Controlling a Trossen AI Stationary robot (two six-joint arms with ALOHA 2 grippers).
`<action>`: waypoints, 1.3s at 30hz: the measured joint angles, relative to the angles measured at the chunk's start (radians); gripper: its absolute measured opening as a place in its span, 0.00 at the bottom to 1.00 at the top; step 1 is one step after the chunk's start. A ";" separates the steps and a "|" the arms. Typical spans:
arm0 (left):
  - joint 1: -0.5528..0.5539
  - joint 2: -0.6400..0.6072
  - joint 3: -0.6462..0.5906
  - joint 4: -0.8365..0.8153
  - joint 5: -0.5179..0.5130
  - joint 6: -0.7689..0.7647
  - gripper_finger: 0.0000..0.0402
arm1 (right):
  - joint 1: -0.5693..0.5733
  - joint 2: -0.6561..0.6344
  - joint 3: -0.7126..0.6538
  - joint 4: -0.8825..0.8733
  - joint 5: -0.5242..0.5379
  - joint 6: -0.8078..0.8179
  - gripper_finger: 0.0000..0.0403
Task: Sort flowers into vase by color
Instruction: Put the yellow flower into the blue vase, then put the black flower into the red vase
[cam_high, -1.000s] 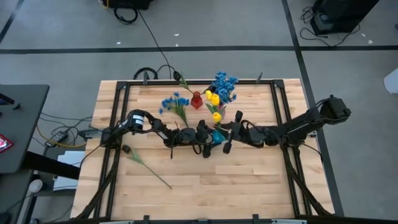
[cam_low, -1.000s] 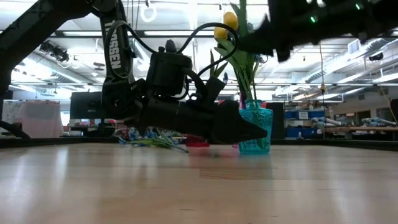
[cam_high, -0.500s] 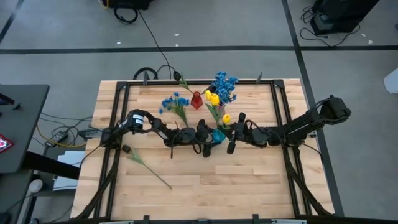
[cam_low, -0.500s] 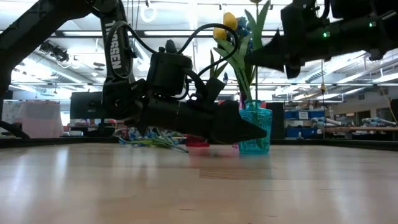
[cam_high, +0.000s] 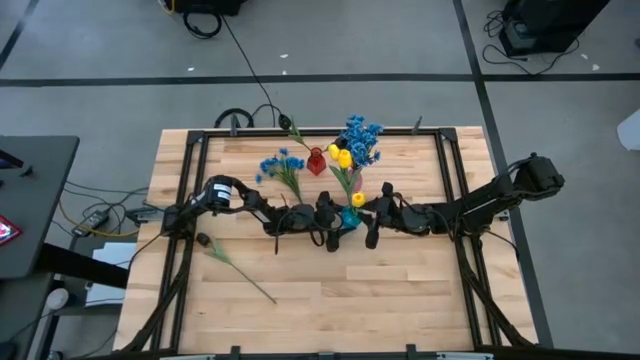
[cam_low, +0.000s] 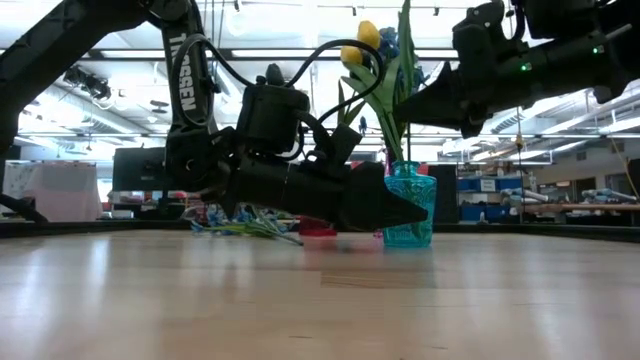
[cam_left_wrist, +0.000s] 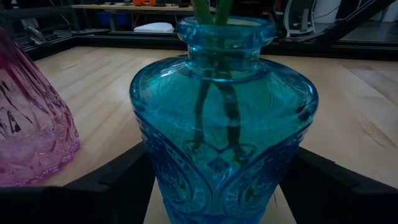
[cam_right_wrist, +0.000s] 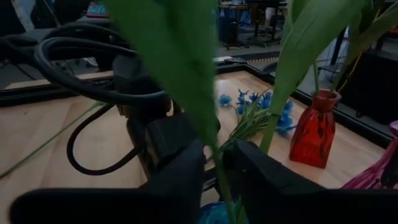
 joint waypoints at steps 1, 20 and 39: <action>0.000 0.000 0.000 0.000 0.000 0.000 0.75 | 0.000 0.000 0.000 -0.002 0.000 0.004 0.25; -0.001 -0.106 -0.065 -0.095 -0.071 0.069 0.97 | 0.045 -0.301 0.001 -0.418 0.033 0.182 0.66; -0.111 -0.599 -0.385 -0.519 -0.104 -0.324 0.87 | 0.181 -0.386 0.001 -0.660 0.092 0.218 0.62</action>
